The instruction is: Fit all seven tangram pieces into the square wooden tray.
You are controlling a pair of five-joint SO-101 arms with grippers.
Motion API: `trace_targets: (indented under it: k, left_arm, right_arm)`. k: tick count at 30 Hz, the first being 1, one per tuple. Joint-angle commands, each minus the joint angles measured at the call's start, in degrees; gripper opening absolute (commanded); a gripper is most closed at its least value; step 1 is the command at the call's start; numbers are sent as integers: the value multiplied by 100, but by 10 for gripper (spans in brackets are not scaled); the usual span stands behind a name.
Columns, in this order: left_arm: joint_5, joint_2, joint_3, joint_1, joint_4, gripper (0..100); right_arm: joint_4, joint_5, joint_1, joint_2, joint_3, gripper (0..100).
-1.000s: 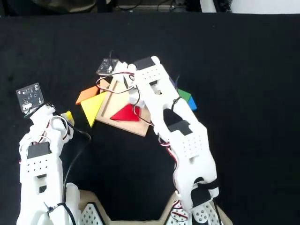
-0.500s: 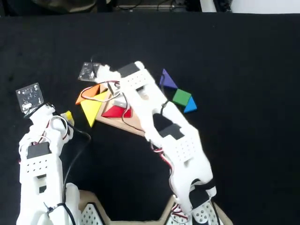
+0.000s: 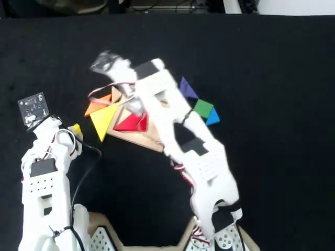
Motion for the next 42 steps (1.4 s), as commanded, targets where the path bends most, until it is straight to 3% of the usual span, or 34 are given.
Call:
trace_targets:
  k: [1, 10, 21, 36, 39, 42]
  left_arm:
    - [-9, -114, -66, 66, -105, 202]
    - [-9, -114, -48, 40, -105, 202]
    - [-9, -114, -57, 31, -105, 202]
    - [-9, -114, -57, 57, -105, 202]
    - [-9, -114, -48, 57, -105, 202]
    - [-9, -114, -48, 57, -105, 202]
  right_arm:
    - [413, -149, 334, -66, -189, 11]
    - [1187, -9, -325, -13, 66, 11]
    - [835, -448, -457, 532, 347, 11]
    - [-730, -396, -360, 514, 251, 11]
    - [-721, -396, -352, 523, 145, 11]
    - [-88, -334, -316, 418, -101, 11]
